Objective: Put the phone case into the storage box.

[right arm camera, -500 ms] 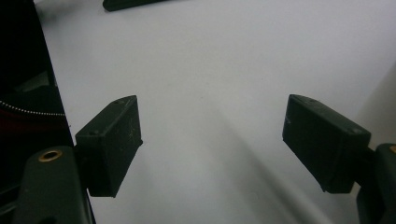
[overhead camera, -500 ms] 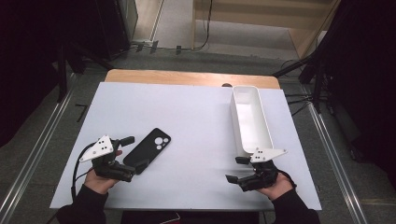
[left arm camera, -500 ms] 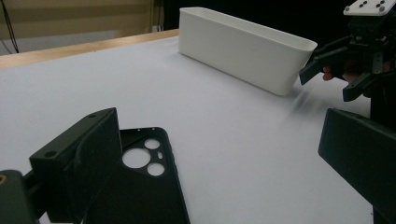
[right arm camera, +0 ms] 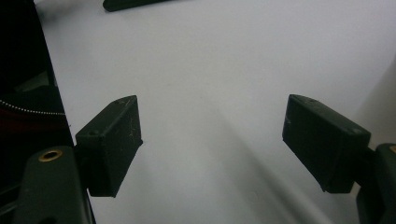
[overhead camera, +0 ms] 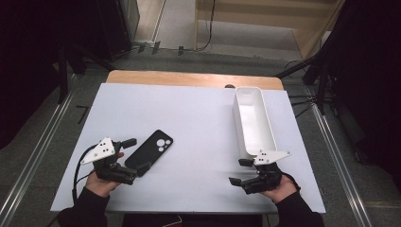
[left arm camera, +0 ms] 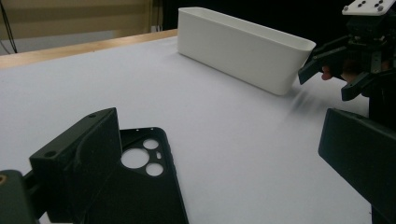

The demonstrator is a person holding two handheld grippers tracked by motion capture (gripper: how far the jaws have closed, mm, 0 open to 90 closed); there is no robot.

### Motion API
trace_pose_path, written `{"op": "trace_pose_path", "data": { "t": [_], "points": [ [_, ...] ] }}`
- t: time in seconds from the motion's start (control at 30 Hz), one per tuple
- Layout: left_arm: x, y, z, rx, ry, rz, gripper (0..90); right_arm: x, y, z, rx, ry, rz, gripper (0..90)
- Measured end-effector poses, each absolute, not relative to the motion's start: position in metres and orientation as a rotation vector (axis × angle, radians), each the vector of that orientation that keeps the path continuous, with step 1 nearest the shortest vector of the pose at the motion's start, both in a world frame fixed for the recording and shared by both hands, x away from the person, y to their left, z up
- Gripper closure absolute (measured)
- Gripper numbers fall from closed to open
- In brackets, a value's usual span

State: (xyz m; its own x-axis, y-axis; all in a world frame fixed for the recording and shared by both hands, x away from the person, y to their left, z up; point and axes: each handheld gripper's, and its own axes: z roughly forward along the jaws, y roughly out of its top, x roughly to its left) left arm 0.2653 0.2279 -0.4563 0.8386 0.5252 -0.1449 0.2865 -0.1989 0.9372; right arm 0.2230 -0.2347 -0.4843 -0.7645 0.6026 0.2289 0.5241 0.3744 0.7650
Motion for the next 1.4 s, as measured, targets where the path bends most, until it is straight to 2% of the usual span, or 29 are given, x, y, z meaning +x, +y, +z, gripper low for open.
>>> {"op": "trace_pose_path", "data": {
  "t": [0.6, 1.4],
  "points": [
    [0.265, 0.228, -0.456, 1.795, 0.633, 0.255, 0.0, 0.223, -0.235, -0.484, 1.042, 2.528, 1.372, 18.3],
    [0.275, 0.235, -0.458, 1.757, 0.714, 0.367, 0.0, 0.223, -0.235, -0.484, 1.042, 2.53, 1.369, 18.2]
  ]
}}
